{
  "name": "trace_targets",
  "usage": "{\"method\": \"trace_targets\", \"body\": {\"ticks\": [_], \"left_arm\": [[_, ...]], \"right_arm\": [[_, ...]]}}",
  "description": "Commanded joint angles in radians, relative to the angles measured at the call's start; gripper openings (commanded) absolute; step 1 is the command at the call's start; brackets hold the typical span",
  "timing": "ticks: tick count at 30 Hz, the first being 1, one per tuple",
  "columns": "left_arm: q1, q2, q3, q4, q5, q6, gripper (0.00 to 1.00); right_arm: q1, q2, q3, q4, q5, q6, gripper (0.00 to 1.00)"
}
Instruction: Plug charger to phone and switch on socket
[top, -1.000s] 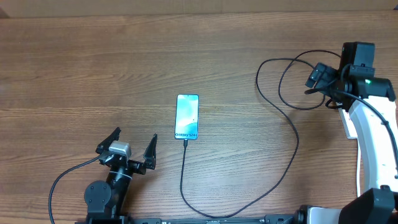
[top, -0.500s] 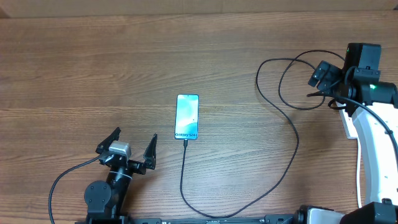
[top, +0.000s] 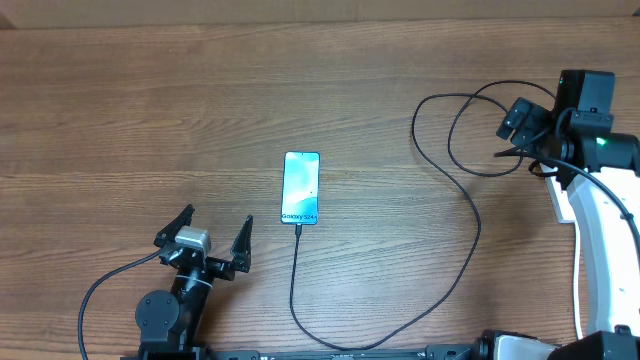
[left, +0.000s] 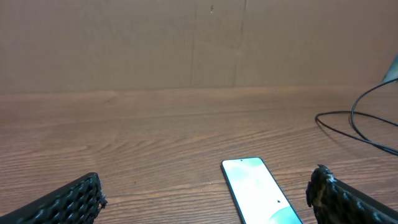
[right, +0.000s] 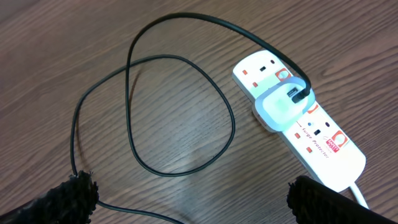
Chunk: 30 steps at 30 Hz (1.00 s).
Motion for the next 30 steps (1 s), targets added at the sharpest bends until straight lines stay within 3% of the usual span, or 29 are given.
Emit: {"method": "trace_targets", "body": {"ticks": [1,13,30], "left_arm": [[-0.001,-0.013,-0.003,0.0,-0.013,0.018,1.0],[-0.001,-0.013,-0.003,0.0,-0.013,0.018,0.99],[-0.001,-0.013,-0.003,0.0,-0.013,0.018,1.0]], "right_arm": [[0.004,-0.039,0.001,0.004,0.017,0.0,1.0],[0.004,-0.04,-0.047,-0.088,0.014,0.0,1.0],[0.004,-0.04,-0.301,0.027,-0.049,0.001,1.0]]}}
